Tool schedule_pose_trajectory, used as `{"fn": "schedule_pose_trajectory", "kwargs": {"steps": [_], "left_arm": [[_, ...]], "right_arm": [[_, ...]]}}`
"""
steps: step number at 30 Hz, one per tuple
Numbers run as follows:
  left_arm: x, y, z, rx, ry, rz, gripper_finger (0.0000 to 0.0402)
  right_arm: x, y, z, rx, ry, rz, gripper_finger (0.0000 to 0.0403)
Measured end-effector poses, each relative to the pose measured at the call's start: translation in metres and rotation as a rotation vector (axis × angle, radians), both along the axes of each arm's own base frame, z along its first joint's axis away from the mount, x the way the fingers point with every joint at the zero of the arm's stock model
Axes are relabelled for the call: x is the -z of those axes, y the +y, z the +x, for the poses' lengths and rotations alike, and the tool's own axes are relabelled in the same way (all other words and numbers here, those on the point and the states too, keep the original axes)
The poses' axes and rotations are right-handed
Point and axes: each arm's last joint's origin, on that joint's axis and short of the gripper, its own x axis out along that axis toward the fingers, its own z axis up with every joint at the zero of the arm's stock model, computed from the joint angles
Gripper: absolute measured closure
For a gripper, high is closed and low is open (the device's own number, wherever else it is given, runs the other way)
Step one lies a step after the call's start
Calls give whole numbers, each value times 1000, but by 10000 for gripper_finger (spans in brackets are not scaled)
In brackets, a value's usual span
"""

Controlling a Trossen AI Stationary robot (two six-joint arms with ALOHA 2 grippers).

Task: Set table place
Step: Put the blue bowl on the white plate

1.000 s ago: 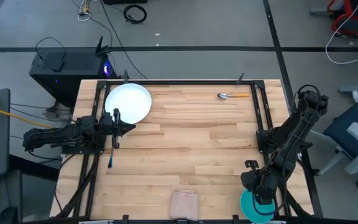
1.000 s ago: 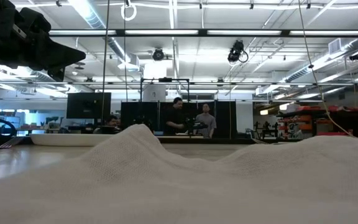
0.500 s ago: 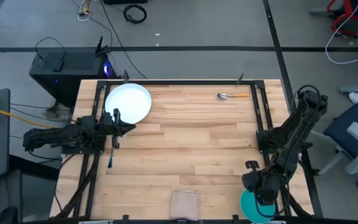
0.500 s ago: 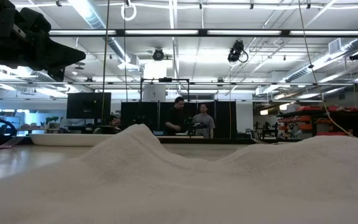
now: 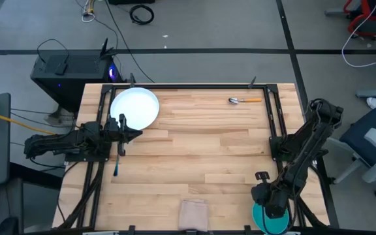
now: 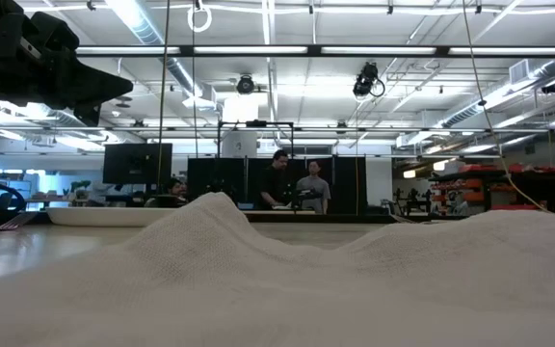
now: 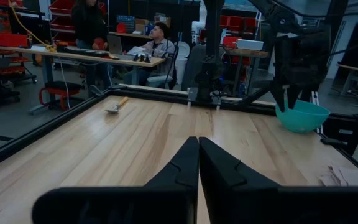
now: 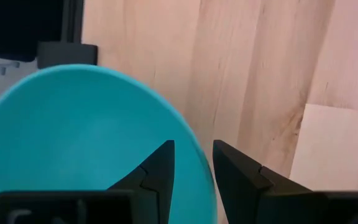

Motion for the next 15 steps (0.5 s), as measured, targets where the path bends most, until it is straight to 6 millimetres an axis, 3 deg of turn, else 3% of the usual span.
{"fn": "schedule_pose_trajectory", "kwargs": {"steps": [9,15], "left_arm": [[0,0,0,-1,-2,0,380],[0,0,0,-1,-3,0,390]], "right_arm": [[10,6,0,-8,17,-25,296],[10,6,3,36,-4,-19,387]]}}
